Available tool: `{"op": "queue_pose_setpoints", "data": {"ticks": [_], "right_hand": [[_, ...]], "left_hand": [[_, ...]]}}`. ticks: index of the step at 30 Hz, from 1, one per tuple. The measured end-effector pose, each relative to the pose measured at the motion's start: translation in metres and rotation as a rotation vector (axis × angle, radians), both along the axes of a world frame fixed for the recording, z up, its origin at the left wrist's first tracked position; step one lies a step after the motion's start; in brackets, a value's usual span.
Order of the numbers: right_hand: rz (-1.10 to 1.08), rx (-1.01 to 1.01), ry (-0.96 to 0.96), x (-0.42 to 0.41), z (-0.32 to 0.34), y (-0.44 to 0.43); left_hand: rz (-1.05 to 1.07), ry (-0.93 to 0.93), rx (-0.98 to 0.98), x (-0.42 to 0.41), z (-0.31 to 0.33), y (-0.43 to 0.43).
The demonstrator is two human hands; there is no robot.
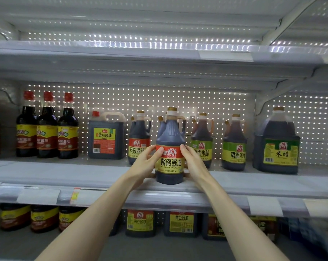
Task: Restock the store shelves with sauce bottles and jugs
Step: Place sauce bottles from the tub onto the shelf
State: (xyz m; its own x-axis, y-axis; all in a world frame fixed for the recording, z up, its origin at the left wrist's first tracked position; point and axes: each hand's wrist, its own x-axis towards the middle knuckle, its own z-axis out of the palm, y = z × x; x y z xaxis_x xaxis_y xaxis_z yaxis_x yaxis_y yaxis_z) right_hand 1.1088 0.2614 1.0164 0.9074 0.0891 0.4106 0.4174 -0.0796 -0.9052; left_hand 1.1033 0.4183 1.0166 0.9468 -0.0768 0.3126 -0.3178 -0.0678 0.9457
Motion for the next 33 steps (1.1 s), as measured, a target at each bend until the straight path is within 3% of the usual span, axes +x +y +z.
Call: {"op": "queue_pose_setpoints", "data": {"ticks": [15,33], "right_hand": [[-0.040,0.028,-0.029,0.0065,-0.0041,-0.0011],[-0.028,0.042,0.007,0.0053,-0.0020,-0.0013]], "left_hand": [[-0.049,-0.006,0.010,-0.0034,0.0025,-0.0013],[0.034,-0.088,0.037,-0.0017,-0.0005,-0.0041]]}}
